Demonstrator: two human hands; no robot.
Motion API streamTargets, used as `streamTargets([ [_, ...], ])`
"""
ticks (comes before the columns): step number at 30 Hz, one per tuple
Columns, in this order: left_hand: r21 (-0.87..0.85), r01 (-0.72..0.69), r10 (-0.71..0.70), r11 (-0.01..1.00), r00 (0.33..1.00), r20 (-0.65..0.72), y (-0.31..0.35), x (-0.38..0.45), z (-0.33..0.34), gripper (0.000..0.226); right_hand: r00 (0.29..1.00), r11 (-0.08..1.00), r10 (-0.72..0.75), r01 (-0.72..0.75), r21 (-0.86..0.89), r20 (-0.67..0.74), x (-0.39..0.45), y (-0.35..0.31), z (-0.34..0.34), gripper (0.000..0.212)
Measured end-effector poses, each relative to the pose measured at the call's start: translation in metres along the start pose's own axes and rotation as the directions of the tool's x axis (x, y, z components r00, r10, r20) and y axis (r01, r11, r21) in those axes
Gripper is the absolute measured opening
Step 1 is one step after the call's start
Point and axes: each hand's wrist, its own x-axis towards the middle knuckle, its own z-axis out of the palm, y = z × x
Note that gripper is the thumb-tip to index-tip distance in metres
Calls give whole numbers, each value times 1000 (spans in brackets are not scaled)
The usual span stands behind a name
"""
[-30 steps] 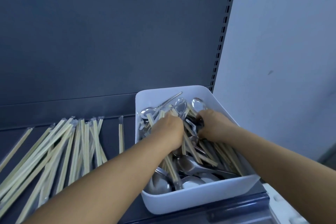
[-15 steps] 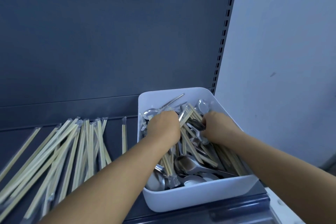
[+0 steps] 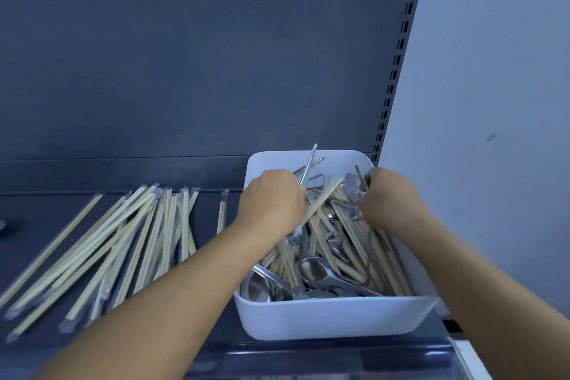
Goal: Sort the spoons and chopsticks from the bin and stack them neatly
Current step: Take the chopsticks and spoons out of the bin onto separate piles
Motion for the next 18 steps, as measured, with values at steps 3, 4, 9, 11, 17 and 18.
streamTargets([
  [3, -32, -15, 13, 999, 998, -60, -1, -6, -8, 38, 1000, 995, 3, 0, 101, -27, 1, -1, -14, 6],
  [4, -38, -22, 18, 999, 996, -90, -3, -8, -11, 40, 999, 992, 15, -11, 127, -34, 0, -3, -19, 5],
  [9, -80, -61, 42, 995, 973, -225, -17, -15, -31, 42, 992, 983, -12, 35, 180, -125, -7, -20, -40, 16],
  [11, -103, -68, 37, 992, 961, -276, -27, -17, -41, 42, 984, 973, -38, 76, 218, -175, -11, -32, -46, 16],
  [17, -144, -51, -7, 988, 926, -378, -81, -33, -75, 48, 965, 964, -91, 148, 223, -246, -21, -94, -42, 17],
  [18, -142, -49, -10, 989, 921, -389, -95, -37, -82, 49, 966, 959, -97, 155, 237, -238, -23, -108, -38, 17],
])
